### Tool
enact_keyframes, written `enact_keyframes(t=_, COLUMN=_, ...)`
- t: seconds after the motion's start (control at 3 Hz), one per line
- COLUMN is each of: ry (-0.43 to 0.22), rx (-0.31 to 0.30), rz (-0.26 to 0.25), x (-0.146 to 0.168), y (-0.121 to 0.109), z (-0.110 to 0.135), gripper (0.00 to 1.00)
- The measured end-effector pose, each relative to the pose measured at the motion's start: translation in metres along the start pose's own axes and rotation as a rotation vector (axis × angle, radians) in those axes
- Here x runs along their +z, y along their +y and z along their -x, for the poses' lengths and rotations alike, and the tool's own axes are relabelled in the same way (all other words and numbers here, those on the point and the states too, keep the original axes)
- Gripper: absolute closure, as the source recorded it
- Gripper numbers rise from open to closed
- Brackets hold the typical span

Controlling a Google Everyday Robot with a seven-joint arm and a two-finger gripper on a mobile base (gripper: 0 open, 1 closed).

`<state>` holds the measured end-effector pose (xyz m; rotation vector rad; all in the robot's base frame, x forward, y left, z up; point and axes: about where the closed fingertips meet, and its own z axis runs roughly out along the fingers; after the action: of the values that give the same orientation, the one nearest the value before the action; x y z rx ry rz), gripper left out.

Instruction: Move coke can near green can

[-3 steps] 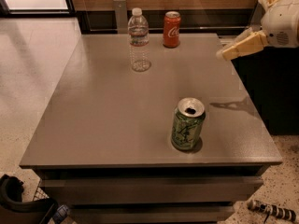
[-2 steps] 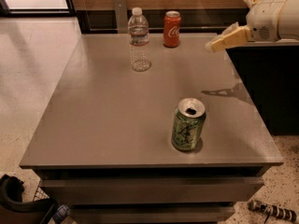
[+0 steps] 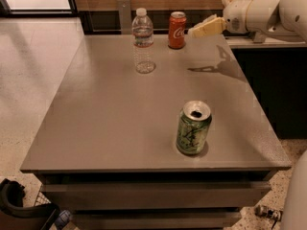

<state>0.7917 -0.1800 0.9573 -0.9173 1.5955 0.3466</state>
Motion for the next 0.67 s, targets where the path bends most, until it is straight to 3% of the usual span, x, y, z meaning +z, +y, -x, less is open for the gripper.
enact_keyframes(t=0.67, ry=0.009, rx=0.093, rz=0.032, x=0.054, y=-0.005, z=-0.011, gripper=0.00)
